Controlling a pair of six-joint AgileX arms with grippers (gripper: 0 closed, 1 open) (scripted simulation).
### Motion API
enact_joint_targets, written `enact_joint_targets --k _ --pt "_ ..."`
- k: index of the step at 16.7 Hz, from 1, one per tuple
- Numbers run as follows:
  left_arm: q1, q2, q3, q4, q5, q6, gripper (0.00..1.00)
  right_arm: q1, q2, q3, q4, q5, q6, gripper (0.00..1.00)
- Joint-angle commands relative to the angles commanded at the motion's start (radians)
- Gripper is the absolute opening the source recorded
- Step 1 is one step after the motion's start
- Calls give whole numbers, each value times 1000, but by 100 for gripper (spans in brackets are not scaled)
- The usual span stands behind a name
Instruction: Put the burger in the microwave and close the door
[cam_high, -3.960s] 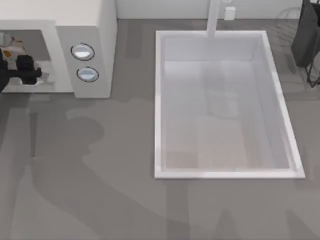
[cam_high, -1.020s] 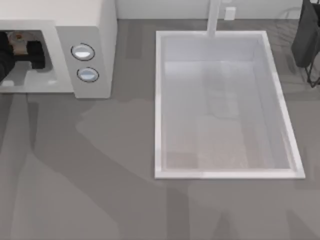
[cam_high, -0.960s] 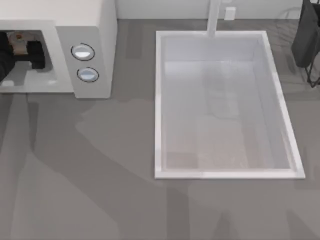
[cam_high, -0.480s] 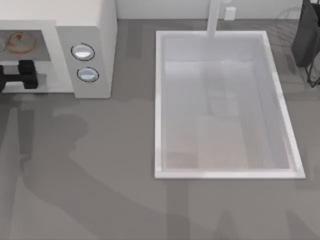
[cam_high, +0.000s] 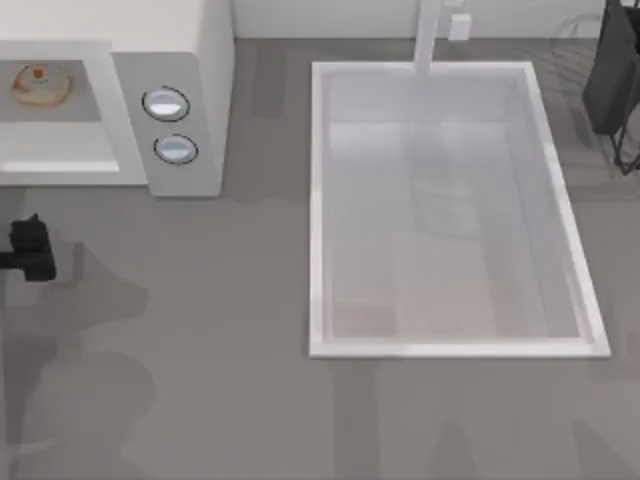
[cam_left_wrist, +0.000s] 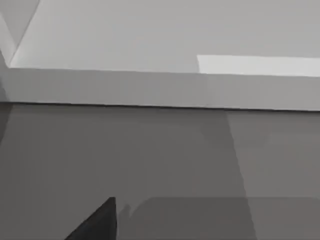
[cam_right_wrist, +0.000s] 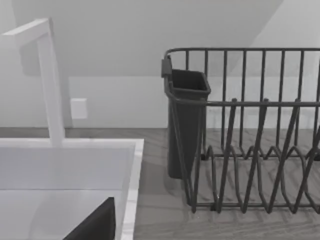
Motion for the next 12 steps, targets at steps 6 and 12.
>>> enact_joint_targets --k 6,12 --pt "11 -34 -63 38 10 5 100 0 0 0 0 0 0 100" --pt "6 -117 -35 -72 7 4 100 0 0 0 0 0 0 100"
